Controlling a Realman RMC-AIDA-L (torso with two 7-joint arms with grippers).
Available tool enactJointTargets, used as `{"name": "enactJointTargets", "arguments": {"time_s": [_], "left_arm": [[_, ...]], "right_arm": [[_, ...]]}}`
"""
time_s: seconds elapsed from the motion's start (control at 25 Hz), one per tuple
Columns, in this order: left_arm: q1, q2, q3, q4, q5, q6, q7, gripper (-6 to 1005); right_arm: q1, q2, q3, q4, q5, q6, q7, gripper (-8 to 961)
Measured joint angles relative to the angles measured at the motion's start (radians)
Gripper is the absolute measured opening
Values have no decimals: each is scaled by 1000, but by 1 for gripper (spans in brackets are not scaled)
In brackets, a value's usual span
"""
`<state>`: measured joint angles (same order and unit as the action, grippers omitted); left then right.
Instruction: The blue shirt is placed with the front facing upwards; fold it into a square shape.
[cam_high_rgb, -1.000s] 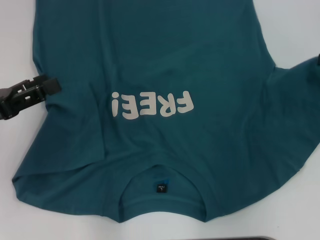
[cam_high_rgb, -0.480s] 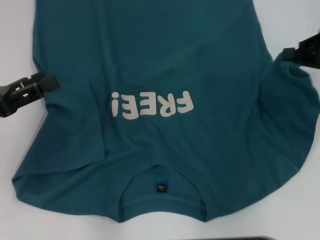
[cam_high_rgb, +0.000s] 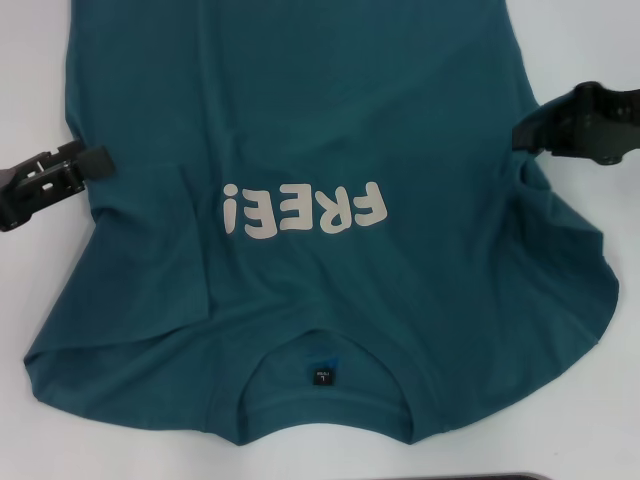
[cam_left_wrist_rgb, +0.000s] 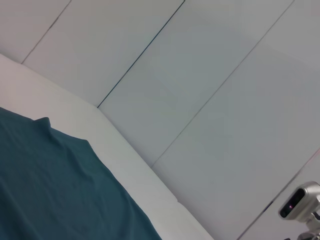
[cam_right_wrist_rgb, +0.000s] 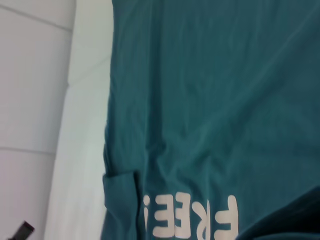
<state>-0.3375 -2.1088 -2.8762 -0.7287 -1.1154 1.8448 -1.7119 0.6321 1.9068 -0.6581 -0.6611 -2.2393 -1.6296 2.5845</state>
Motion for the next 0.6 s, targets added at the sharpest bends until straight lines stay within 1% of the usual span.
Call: {"name": "enactJointTargets", "arguments": {"time_s": [0.16,0.32,0.52,0.6], "left_arm": [[4,-2,0,1,-1,-3,0,859],[6,-2,0,1,-3,-4,0,858],[6,-2,0,2,-5,-4,-2,858],[6,-2,0,2,-5,-4,-3,857]], "right_arm": [[25,10,-48,0,0,22,-1,139],[44,27,-80,0,-2,51,-1,146],[56,44,-112,1,-3,82,-1,155],[57,47,-127,4,-3,90,-1,159]]}}
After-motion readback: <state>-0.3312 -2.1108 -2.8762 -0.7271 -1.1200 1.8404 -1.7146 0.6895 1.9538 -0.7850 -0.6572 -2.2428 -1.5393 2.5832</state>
